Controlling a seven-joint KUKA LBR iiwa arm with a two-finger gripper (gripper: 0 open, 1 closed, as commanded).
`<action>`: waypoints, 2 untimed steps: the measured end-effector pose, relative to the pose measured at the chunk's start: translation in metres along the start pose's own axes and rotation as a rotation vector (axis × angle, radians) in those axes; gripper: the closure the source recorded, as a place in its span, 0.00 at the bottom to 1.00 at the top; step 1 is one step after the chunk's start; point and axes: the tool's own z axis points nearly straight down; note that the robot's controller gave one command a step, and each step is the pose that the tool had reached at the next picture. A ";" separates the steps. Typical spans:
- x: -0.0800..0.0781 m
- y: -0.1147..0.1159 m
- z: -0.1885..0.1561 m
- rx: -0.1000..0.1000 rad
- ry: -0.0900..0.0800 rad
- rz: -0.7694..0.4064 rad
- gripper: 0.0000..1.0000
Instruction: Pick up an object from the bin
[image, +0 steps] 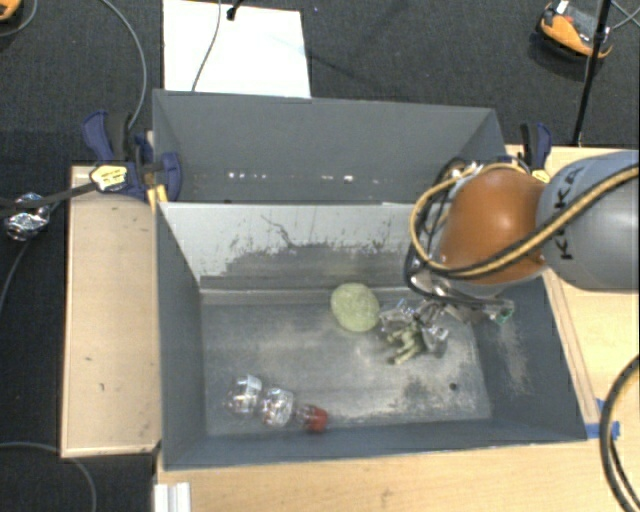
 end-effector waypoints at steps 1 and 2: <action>0.000 0.000 0.000 0.000 0.000 0.000 1.00; 0.000 0.001 -0.003 -0.001 0.000 0.001 1.00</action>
Offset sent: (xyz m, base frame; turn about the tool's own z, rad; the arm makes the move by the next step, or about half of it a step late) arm 0.0000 0.0000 0.0240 0.0000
